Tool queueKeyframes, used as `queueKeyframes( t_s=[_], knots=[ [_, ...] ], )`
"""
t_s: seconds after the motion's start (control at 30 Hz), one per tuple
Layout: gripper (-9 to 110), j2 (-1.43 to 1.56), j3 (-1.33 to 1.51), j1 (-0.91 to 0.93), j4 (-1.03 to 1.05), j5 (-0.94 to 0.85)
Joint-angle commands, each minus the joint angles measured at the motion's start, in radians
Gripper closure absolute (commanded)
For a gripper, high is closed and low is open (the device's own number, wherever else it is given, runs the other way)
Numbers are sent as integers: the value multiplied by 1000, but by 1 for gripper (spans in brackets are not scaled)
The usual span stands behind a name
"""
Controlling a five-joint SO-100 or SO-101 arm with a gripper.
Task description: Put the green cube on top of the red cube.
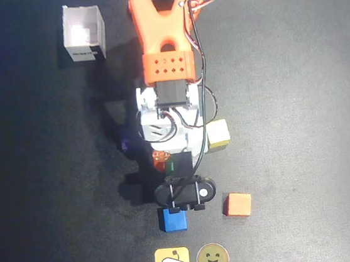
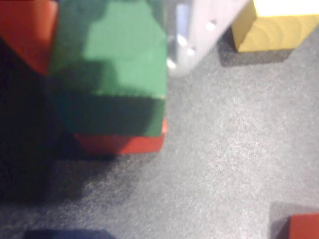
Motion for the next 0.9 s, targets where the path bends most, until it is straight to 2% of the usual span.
queueKeyframes(
  t_s=[0.0,0.57,0.87],
  knots=[
    [86,57,-3,0,-14,-14],
    [83,86,-3,0,-25,-18],
    [84,356,98,3,2,-58]
  ],
)
